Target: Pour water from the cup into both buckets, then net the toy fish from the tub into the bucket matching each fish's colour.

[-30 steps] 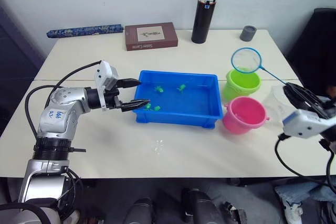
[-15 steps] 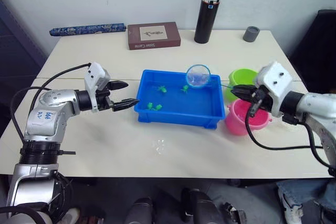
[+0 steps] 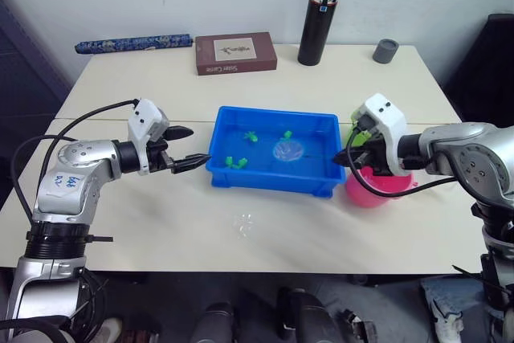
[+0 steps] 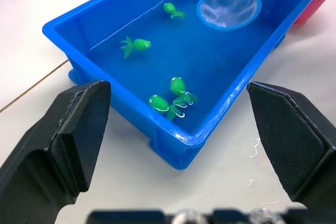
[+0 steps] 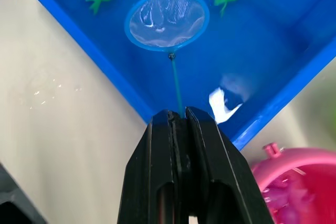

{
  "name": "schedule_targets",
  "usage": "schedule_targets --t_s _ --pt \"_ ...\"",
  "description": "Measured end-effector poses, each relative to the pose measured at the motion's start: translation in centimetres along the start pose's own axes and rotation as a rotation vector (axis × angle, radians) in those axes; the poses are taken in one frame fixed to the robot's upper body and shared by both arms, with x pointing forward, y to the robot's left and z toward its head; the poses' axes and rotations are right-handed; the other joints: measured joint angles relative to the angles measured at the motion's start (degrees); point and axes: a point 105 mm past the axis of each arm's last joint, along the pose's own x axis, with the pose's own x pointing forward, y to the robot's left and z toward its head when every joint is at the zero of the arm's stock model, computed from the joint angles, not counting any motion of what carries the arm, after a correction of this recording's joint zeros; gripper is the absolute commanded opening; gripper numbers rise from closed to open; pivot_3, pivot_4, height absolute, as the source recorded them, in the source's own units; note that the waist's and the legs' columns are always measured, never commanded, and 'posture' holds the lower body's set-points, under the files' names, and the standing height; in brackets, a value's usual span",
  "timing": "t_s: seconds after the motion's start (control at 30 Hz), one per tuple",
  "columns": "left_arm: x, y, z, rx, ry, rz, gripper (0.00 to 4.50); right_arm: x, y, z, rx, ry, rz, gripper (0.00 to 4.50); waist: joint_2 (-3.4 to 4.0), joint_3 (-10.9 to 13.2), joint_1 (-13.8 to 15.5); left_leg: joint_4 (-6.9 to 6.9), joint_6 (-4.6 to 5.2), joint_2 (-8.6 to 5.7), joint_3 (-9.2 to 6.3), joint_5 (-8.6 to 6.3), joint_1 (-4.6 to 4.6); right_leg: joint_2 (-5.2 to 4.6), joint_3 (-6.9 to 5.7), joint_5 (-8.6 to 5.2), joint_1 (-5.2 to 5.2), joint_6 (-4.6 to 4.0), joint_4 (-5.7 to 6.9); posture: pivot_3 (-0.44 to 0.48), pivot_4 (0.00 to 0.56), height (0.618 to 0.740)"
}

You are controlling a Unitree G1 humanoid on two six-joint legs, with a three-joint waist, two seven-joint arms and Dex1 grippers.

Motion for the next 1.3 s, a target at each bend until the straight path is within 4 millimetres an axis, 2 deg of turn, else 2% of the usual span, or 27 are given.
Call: schedule_targets --t_s 0.23,0.57,0.73,0.87,1.03,1.3 --pt "-0.1 -0.2 -0.5 -0.015 0.016 0.011 4.47 2.1 -1.4 -0.8 0.089 0.102 -0.058 0.00 0.00 0.00 -0.06 -0.02 0.00 -0.01 0.02 0.00 -0.04 0.00 -0.01 0.00 -0.06 0.00 0.02 0.000 0.150 0.740" --pt "-0.3 -0.7 -0.6 -0.009 0.028 0.015 4.47 4.4 -2.3 0.1 0.153 0.136 -0.122 0.00 0.00 0.00 -0.17 -0.04 0.00 -0.02 0.02 0.00 -0.07 0.00 -0.02 0.00 -0.09 0.00 0.02 0.000 0.150 0.740" --pt "-0.5 -0.7 -0.6 -0.012 0.033 0.022 4.47 6.3 -2.4 0.8 0.170 0.085 -0.150 0.00 0.01 0.00 -0.22 -0.04 0.00 -0.02 0.03 0.00 -0.08 0.00 -0.02 0.00 -0.12 0.00 0.03 0.000 0.150 0.740" --pt "-0.5 -0.6 -0.6 -0.014 0.035 0.025 4.47 6.5 -3.2 1.7 0.181 0.013 -0.182 0.00 0.01 0.00 -0.20 -0.04 0.00 -0.05 0.03 0.00 -0.12 0.00 -0.02 0.00 -0.14 0.01 0.03 0.000 0.150 0.740" --pt "-0.5 -0.6 -0.6 -0.013 0.035 0.025 4.47 6.7 -3.5 1.7 0.188 -0.022 -0.191 0.00 0.01 0.00 -0.31 -0.04 -0.01 -0.04 0.03 0.00 -0.12 0.00 -0.02 0.00 -0.16 0.01 0.05 0.000 0.150 0.740" --pt "-0.5 -0.5 -0.5 -0.007 0.037 0.026 4.47 4.8 -3.6 1.2 0.131 -0.072 -0.207 0.00 0.01 0.00 -0.16 -0.05 0.00 -0.04 0.02 0.00 -0.15 0.00 -0.02 0.00 -0.17 0.01 0.02 0.000 0.150 0.740"
